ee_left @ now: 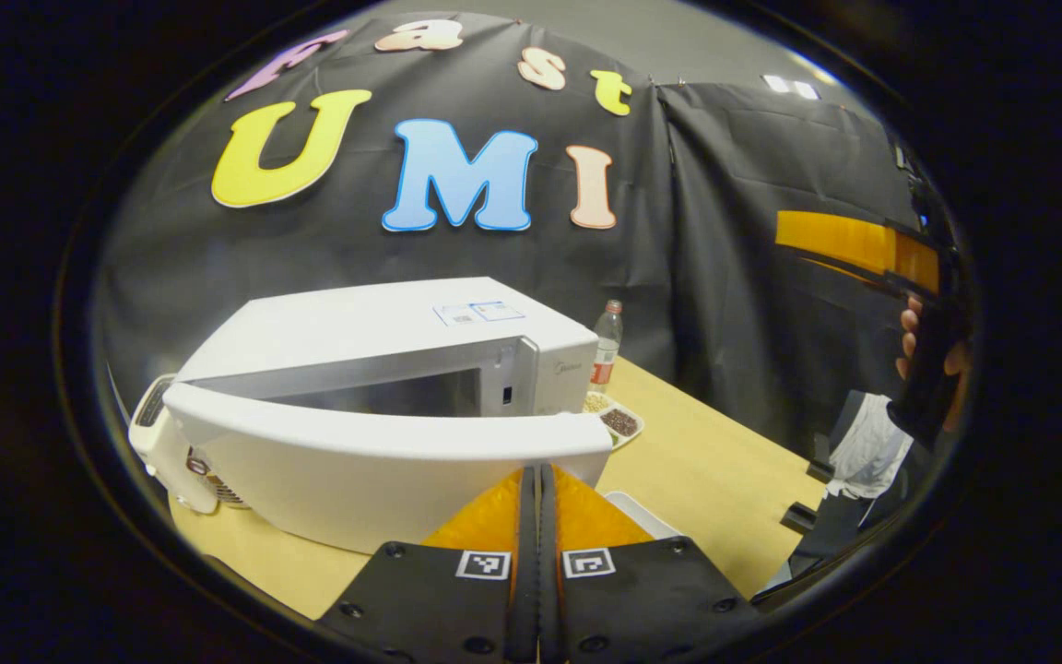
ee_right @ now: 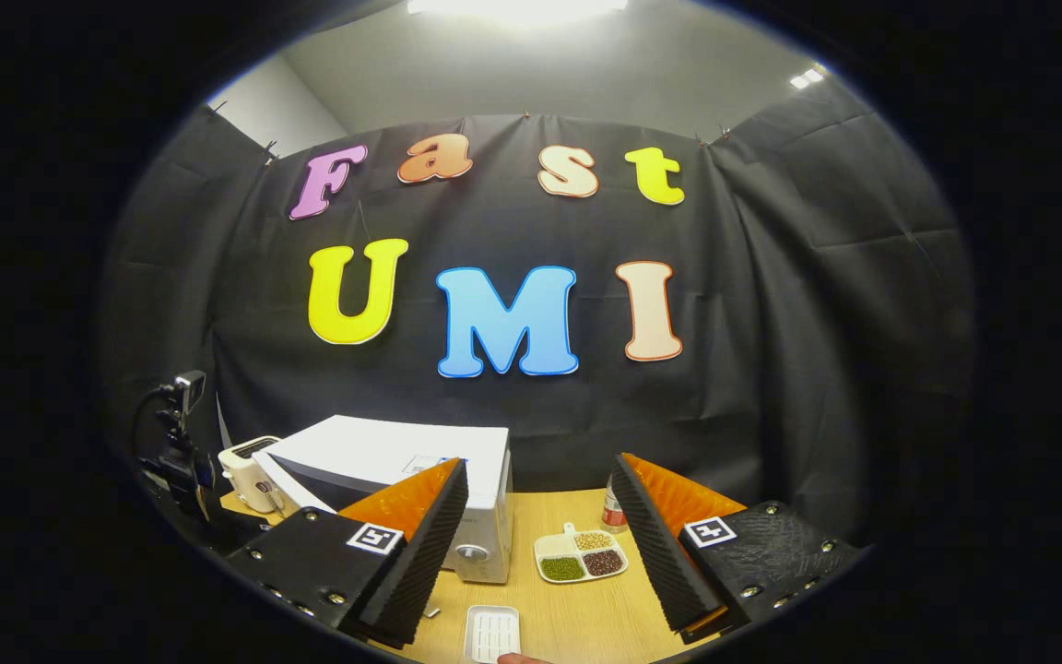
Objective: Open the microwave oven with the left hand, put the food in, and close the microwave oven.
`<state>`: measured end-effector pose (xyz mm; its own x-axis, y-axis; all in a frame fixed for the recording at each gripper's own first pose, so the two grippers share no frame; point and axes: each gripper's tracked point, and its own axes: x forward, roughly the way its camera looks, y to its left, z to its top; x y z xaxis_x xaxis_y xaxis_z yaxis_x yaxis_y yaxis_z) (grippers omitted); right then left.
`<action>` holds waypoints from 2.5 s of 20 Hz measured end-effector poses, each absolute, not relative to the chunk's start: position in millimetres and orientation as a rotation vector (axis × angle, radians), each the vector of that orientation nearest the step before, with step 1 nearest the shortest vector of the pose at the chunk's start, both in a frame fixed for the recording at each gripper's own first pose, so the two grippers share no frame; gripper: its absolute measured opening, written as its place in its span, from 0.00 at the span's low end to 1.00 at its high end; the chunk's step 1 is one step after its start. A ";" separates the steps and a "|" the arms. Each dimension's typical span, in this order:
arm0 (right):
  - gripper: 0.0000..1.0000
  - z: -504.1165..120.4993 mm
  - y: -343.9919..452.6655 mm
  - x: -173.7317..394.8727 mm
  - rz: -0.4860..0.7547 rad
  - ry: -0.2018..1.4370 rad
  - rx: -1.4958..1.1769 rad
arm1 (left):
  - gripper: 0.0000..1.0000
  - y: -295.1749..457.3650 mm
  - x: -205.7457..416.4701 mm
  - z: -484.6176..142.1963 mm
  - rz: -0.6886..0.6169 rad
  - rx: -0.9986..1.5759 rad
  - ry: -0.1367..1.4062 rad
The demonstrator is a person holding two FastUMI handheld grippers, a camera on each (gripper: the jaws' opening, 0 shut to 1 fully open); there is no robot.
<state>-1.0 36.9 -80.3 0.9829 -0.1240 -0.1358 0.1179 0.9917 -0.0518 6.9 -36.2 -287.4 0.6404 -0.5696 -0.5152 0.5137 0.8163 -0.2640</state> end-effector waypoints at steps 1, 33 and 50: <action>0.95 -81.5 34.2 -0.3 -0.127 0.141 -0.042 | 0.07 -40.1 12.9 -287.4 -0.612 -0.102 0.616; 0.95 -101.5 12.8 11.3 -0.089 0.169 -0.020 | 0.06 -62.5 98.2 -317.7 -0.359 -0.100 0.627; 0.95 -65.8 32.8 15.0 -0.038 0.123 -0.024 | 0.07 -15.5 110.8 -197.7 -0.257 -0.040 0.376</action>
